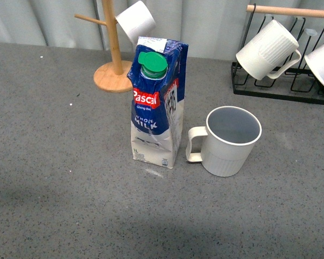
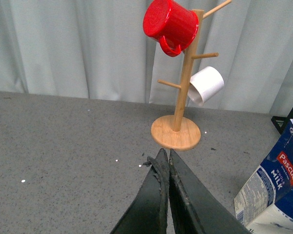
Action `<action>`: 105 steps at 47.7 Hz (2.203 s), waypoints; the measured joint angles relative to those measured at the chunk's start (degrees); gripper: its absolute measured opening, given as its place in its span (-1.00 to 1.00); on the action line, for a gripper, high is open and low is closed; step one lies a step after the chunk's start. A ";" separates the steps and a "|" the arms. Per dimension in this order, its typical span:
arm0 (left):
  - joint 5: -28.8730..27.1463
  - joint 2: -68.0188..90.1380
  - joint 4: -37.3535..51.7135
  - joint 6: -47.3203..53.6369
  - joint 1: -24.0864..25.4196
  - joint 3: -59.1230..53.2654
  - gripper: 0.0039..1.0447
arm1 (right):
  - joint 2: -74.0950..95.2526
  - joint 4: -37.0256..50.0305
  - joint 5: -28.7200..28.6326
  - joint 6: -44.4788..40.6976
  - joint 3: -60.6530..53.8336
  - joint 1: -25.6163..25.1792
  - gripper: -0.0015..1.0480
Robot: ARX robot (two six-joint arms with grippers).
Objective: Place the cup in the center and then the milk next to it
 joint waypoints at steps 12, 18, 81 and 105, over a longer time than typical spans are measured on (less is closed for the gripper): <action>5.07 -12.96 -9.90 0.02 5.73 -3.02 -0.93 | 0.00 0.00 0.02 0.00 0.00 0.00 0.83; 5.53 -18.47 -14.58 0.04 5.77 -3.67 -0.93 | 0.00 0.00 0.00 0.00 0.00 0.00 0.83; 5.49 -52.37 -46.51 0.04 5.79 -3.76 -0.93 | 0.00 0.00 0.00 0.00 0.00 0.00 0.83; 5.51 -61.72 -56.24 0.02 5.79 -3.76 0.27 | 0.00 0.00 -0.02 0.00 0.00 0.00 0.83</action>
